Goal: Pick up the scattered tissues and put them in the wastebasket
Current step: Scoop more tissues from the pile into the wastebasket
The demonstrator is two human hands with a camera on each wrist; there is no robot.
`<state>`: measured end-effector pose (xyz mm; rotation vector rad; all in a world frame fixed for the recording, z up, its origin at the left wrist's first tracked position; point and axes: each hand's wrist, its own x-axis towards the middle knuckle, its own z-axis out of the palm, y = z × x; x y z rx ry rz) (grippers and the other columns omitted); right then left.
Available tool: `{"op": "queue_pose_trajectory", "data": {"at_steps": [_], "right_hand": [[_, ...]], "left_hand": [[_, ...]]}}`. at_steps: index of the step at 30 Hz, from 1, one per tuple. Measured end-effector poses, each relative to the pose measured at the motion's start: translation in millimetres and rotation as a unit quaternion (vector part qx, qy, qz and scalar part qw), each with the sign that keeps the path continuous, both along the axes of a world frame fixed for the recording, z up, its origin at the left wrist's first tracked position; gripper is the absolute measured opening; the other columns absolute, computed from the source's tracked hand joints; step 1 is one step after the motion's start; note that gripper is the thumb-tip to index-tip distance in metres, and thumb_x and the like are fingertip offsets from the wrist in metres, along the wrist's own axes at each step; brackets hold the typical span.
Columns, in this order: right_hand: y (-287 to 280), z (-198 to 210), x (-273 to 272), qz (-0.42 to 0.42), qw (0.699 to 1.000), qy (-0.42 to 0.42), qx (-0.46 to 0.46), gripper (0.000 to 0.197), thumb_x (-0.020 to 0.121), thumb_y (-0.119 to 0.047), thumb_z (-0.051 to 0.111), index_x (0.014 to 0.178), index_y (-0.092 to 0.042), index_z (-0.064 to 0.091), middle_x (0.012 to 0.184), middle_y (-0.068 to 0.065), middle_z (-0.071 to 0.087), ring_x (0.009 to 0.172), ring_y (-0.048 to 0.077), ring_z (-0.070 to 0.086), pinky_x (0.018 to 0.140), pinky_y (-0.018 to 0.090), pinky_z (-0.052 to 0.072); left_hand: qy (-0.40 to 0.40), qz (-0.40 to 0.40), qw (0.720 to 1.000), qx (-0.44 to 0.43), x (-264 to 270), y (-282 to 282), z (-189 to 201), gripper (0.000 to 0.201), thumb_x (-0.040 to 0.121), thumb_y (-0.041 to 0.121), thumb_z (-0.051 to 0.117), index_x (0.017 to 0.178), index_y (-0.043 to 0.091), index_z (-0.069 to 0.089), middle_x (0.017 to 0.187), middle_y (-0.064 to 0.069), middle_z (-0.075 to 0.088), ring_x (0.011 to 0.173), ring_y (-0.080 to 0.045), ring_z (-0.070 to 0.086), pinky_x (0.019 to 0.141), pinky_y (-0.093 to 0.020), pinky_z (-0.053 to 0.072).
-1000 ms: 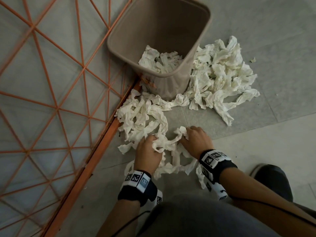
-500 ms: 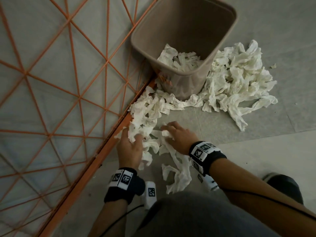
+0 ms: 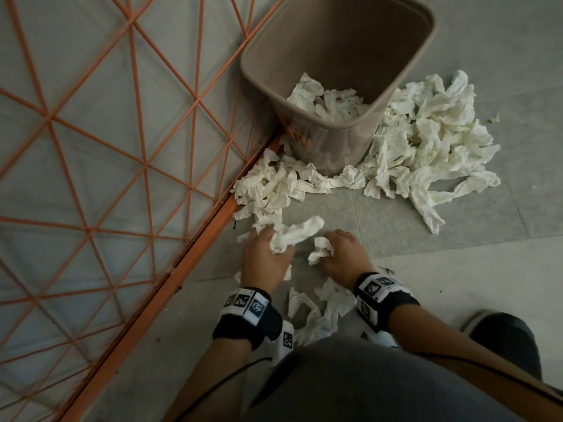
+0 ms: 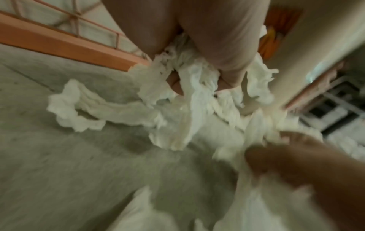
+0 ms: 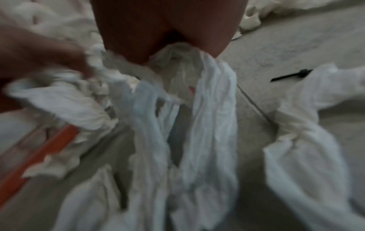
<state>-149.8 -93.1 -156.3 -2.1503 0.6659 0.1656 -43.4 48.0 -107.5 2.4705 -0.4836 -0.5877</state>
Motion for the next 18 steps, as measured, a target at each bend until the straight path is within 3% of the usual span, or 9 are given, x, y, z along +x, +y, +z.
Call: {"op": "queue_pose_trajectory", "data": {"at_steps": [3, 4, 5, 7, 8, 11, 14, 16, 18], "right_hand": [[-10.4, 3.6, 2.6, -0.080, 0.995, -0.042, 0.042, 0.017, 0.075, -0.005, 0.064, 0.092, -0.007, 0.064, 0.091, 0.010, 0.055, 0.080, 0.032, 0.058, 0.065, 0.032, 0.042], [-13.0, 4.9, 3.5, -0.076, 0.995, -0.050, 0.050, 0.019, 0.074, -0.002, 0.063, 0.092, -0.008, 0.066, 0.093, 0.011, 0.057, 0.080, 0.032, 0.059, 0.067, 0.033, 0.044], [-14.7, 7.0, 4.1, -0.061, 0.995, -0.054, 0.055, 0.022, 0.072, -0.002, 0.061, 0.091, -0.010, 0.068, 0.094, 0.011, 0.061, 0.081, 0.032, 0.061, 0.069, 0.034, 0.046], [-15.6, 13.0, 4.8, -0.026, 0.996, -0.049, 0.067, 0.031, 0.068, -0.005, 0.050, 0.089, -0.012, 0.071, 0.094, 0.010, 0.069, 0.086, 0.031, 0.065, 0.074, 0.038, 0.052], [-14.6, 16.6, 4.7, -0.010, 0.996, -0.045, 0.074, 0.035, 0.067, -0.005, 0.047, 0.091, -0.013, 0.071, 0.095, 0.010, 0.071, 0.088, 0.031, 0.066, 0.078, 0.040, 0.053], [-1.2, 31.1, 3.2, 0.061, 0.995, 0.010, 0.079, 0.029, 0.082, -0.020, 0.053, 0.108, -0.020, 0.066, 0.108, 0.005, 0.068, 0.097, 0.027, 0.064, 0.084, 0.041, 0.052], [26.9, 38.1, -2.3, 0.198, 0.976, 0.090, 0.031, 0.048, 0.082, -0.052, 0.057, 0.125, -0.032, 0.052, 0.124, -0.001, 0.053, 0.106, 0.024, 0.059, 0.088, 0.041, 0.050], [44.3, 34.3, -9.3, 0.276, 0.954, 0.117, -0.004, 0.063, 0.075, -0.059, 0.062, 0.130, -0.035, 0.044, 0.133, 0.000, 0.044, 0.115, 0.025, 0.052, 0.091, 0.042, 0.048], [53.7, 24.7, -20.4, 0.323, 0.936, 0.133, -0.026, 0.072, 0.073, -0.056, 0.068, 0.135, -0.032, 0.039, 0.140, 0.004, 0.037, 0.124, 0.027, 0.044, 0.097, 0.044, 0.045]], "left_hand": [[-0.011, 0.108, 0.988, -0.108, 9.8, 10.9, 29.1, 0.021, 0.081, 0.008, 0.068, 0.101, 0.011, 0.066, 0.092, -0.002, 0.070, 0.086, -0.021, 0.069, 0.067, -0.009, 0.051], [-0.014, 0.150, 0.980, -0.131, 13.8, 18.4, 36.2, 0.022, 0.082, 0.003, 0.064, 0.102, 0.012, 0.065, 0.090, 0.001, 0.070, 0.086, -0.020, 0.068, 0.067, -0.006, 0.049], [-0.019, 0.182, 0.974, -0.137, 18.1, 27.9, 39.3, 0.027, 0.083, 0.001, 0.060, 0.106, 0.012, 0.064, 0.094, 0.001, 0.070, 0.090, -0.020, 0.067, 0.074, -0.010, 0.051], [-0.033, 0.201, 0.969, -0.142, 23.2, 45.8, 39.4, 0.042, 0.082, 0.003, 0.055, 0.121, 0.016, 0.061, 0.110, -0.004, 0.070, 0.103, -0.023, 0.066, 0.091, -0.032, 0.054], [-0.031, 0.201, 0.969, -0.142, 22.0, 51.4, 38.7, 0.048, 0.082, 0.004, 0.054, 0.126, 0.020, 0.058, 0.114, -0.004, 0.069, 0.105, -0.023, 0.065, 0.092, -0.038, 0.054], [0.003, 0.162, 0.985, -0.063, 11.5, 59.5, 22.4, 0.046, 0.085, 0.013, 0.058, 0.129, 0.024, 0.053, 0.108, 0.005, 0.064, 0.101, -0.020, 0.063, 0.083, -0.031, 0.048], [0.048, 0.036, 0.997, 0.050, -2.2, 69.8, -14.3, 0.049, 0.081, 0.044, 0.065, 0.127, 0.035, 0.049, 0.114, 0.005, 0.063, 0.103, -0.018, 0.062, 0.083, -0.035, 0.052], [0.034, -0.014, 0.993, 0.116, -9.6, 77.1, -36.7, 0.037, 0.081, 0.043, 0.065, 0.115, 0.035, 0.056, 0.112, -0.001, 0.064, 0.104, -0.023, 0.061, 0.081, -0.036, 0.052], [0.000, -0.003, 0.990, 0.140, -13.4, 73.8, -42.6, 0.010, 0.081, 0.026, 0.065, 0.089, 0.021, 0.060, 0.095, -0.008, 0.065, 0.096, -0.032, 0.060, 0.069, -0.034, 0.045]]}}
